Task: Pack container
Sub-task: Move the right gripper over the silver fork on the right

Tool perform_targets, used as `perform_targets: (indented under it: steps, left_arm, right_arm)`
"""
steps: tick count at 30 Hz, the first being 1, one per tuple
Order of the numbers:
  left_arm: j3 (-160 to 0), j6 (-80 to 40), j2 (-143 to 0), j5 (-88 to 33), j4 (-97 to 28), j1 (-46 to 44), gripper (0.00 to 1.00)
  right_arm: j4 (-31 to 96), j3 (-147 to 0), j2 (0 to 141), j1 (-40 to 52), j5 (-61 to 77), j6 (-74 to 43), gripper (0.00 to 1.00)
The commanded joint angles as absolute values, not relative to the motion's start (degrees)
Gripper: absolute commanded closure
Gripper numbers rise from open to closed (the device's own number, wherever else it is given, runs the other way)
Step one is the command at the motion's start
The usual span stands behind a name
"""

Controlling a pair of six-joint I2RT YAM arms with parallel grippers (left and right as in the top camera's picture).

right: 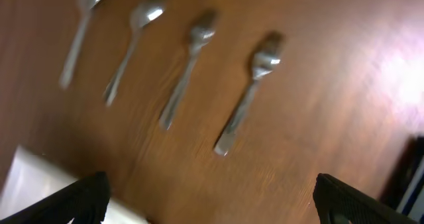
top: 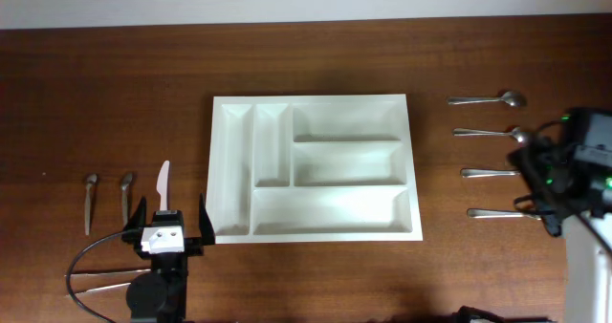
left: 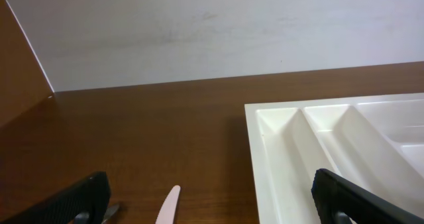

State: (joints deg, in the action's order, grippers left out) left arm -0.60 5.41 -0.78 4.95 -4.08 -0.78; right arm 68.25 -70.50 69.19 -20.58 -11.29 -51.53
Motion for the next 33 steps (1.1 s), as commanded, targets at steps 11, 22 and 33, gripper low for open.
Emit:
perform_targets:
  steps: [11,22,33]
  left_arm:
    - [-0.49,6.31,-0.34,4.78,-4.32,-0.47,0.01]
    - [-0.49,6.31,-0.34,4.78,-4.32,-0.47,0.01]
    - [-0.49,6.31,-0.34,4.78,-4.32,-0.47,0.01]
  right_arm:
    - [69.65,-71.53,87.31,-31.57,-9.56,-59.83,0.01]
    - [66.81,-71.53,101.12,-31.9,-2.96,-64.38,0.01]
    - [60.55,-69.36,101.43,-31.9,-7.79,-61.17,0.01]
